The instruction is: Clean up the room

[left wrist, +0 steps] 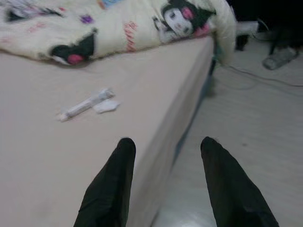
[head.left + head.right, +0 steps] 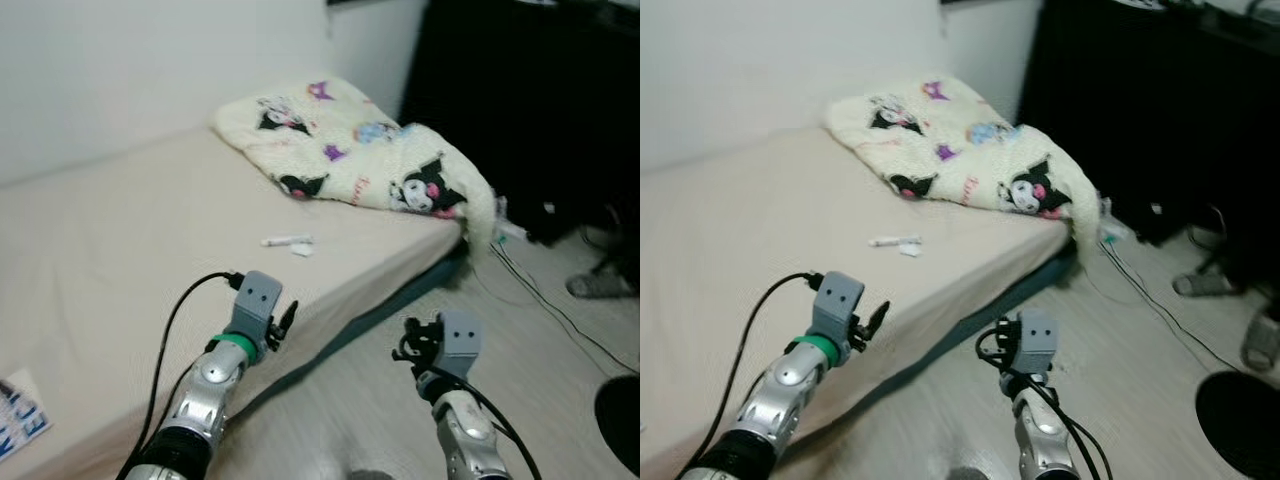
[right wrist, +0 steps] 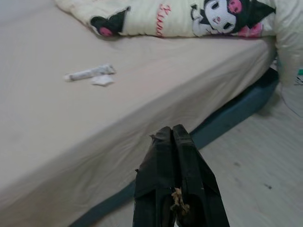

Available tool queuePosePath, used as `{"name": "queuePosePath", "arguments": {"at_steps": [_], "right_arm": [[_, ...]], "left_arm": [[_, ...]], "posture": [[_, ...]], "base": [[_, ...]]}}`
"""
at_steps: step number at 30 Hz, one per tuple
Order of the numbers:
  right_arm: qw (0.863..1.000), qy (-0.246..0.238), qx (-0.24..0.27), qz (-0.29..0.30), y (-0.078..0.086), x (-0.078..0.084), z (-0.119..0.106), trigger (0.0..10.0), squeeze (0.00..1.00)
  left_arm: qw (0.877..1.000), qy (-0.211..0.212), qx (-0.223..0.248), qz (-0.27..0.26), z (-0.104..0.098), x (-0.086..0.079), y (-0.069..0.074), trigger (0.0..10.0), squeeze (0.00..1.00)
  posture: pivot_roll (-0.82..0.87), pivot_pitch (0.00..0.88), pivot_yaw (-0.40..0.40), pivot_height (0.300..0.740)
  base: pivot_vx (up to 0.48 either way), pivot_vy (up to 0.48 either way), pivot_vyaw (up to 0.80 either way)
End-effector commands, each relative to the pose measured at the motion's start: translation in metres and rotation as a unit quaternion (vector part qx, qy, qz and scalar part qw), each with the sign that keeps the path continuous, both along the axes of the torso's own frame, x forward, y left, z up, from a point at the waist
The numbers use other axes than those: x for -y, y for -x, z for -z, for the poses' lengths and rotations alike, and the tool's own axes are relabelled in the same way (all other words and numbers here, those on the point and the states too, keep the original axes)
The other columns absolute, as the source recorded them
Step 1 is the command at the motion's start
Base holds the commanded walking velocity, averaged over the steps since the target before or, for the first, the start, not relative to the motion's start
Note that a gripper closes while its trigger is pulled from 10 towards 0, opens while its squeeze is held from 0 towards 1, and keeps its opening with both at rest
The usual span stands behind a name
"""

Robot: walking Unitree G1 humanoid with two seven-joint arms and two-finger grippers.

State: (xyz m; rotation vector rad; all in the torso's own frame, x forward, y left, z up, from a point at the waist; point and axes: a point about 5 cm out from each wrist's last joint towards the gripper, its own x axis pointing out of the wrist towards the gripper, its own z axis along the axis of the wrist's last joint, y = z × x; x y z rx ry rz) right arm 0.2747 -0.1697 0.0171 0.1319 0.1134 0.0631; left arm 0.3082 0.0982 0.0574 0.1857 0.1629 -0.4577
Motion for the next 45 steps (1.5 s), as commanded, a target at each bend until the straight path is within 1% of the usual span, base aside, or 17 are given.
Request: {"name": "queuePosePath", "arguments": {"at_steps": [1, 3, 5, 13, 45], "right_arm": [[1.0, -0.005, 0.0, -0.003, -0.0003, -0.0029, 0.0002, 10.0, 0.0], [1.0, -0.007, 0.0, -0.004, -0.0003, -0.0034, 0.0, 10.0, 0.0], [1.0, 0.0, 0.0, -0.011, -0.0008, -0.0046, -0.0002, 10.0, 0.0], [1.0, 0.001, -0.001, -0.011, -0.001, -0.005, -0.0001, 10.0, 0.0], [1.0, -0.004, -0.001, -0.007, 0.001, -0.0043, 0.0009, 10.0, 0.0]], "left_arm": [[1.0, -0.007, -0.005, -0.008, 0.0027, -0.0068, 0.0006, 10.0, 0.0], [1.0, -0.007, -0.005, -0.008, 0.0027, -0.0068, 0.0006, 10.0, 0.0], [1.0, -0.007, -0.005, -0.008, 0.0027, -0.0067, 0.0006, 10.0, 0.0], [1.0, -0.006, -0.005, -0.008, 0.003, -0.0068, 0.0003, 10.0, 0.0], [1.0, -0.005, -0.012, -0.007, 0.005, -0.0065, 0.0017, 10.0, 0.0]], "posture": [[-0.05, 0.044, 0.056, 0.74], [-0.05, 0.044, 0.056, 0.74], [-0.05, 0.041, 0.056, 0.74], [-0.05, 0.037, 0.055, 0.74], [-0.06, 0.048, 0.057, 0.74]], "base": [[0.472, 0.0, 0.0], [0.472, 0.0, 0.0], [0.472, 0.0, 0.0], [0.466, 0.0, 0.0], [0.0, 0.0, 0.0]]}}
